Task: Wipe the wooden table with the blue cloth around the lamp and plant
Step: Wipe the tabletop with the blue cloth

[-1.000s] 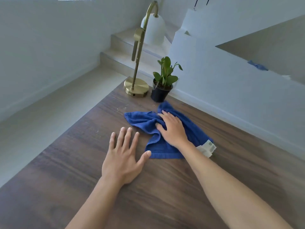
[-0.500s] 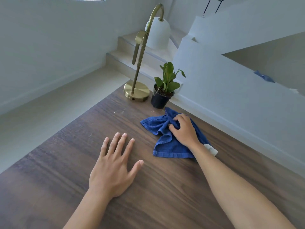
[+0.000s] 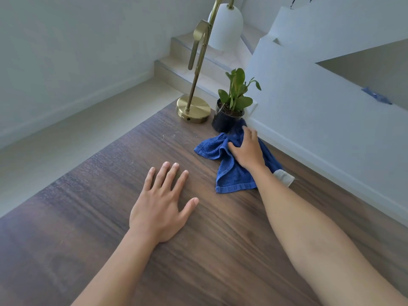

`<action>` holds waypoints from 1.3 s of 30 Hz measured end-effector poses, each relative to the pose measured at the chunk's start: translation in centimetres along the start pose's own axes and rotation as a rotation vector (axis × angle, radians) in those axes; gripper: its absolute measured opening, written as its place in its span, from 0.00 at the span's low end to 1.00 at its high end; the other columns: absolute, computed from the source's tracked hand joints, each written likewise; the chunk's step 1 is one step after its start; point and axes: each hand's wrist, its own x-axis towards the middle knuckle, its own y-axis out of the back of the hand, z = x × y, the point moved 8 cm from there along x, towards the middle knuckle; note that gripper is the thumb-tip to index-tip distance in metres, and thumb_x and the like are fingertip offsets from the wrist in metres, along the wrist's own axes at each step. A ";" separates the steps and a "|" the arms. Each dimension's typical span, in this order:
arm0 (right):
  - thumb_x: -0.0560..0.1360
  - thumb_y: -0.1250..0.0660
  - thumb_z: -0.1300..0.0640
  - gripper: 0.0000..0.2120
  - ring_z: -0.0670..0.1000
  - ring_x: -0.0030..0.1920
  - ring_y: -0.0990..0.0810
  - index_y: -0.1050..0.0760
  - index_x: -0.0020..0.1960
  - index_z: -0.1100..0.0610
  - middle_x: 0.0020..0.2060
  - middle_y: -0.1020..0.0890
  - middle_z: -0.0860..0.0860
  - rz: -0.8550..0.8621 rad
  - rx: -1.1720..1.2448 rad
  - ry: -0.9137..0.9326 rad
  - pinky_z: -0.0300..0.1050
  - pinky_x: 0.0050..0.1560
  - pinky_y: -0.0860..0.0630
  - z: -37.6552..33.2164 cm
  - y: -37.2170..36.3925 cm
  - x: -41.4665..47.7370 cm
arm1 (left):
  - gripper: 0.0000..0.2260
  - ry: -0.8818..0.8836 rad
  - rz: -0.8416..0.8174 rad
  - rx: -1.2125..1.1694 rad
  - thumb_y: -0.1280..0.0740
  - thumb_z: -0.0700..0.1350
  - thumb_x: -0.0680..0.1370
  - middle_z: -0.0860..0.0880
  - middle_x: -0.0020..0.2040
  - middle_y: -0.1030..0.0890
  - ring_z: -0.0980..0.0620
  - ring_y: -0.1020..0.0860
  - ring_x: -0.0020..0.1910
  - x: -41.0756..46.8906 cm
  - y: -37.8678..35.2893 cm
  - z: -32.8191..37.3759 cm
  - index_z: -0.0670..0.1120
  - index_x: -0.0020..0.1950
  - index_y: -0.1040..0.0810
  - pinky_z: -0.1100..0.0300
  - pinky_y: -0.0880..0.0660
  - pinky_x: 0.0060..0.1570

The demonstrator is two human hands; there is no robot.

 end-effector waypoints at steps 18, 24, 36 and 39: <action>0.76 0.39 0.53 0.14 0.55 0.63 0.28 0.28 0.60 0.57 0.60 0.25 0.53 0.046 -0.088 0.229 0.52 0.63 0.32 -7.6 -2.7 -10.2 | 0.31 0.016 0.064 -0.114 0.52 0.65 0.78 0.47 0.76 0.38 0.48 0.46 0.78 -0.7 1.3 -0.2 0.47 0.75 0.36 0.49 0.52 0.77; 0.82 0.49 0.45 0.31 0.53 0.79 0.51 0.51 0.79 0.57 0.79 0.48 0.53 -0.198 -0.319 0.265 0.52 0.77 0.54 -11.4 -6.3 -5.7 | 0.26 -0.118 0.054 -0.150 0.46 0.61 0.79 0.54 0.75 0.34 0.55 0.43 0.77 -4.2 2.2 -3.7 0.51 0.72 0.32 0.56 0.49 0.76; 0.78 0.45 0.41 0.31 0.57 0.75 0.42 0.40 0.75 0.58 0.75 0.37 0.58 -0.046 -0.274 0.154 0.55 0.75 0.47 -13.5 -6.5 -4.8 | 0.26 -0.100 0.049 -0.103 0.46 0.60 0.79 0.56 0.76 0.36 0.57 0.45 0.77 -5.5 3.1 -5.0 0.51 0.75 0.34 0.56 0.50 0.75; 0.75 0.42 0.40 0.28 0.60 0.65 0.31 0.30 0.65 0.60 0.64 0.27 0.59 0.091 -0.285 0.104 0.55 0.66 0.35 -13.6 -5.3 -5.2 | 0.25 -0.097 0.057 -0.107 0.45 0.60 0.79 0.56 0.75 0.35 0.57 0.44 0.77 -5.5 3.1 -5.0 0.51 0.74 0.33 0.57 0.50 0.75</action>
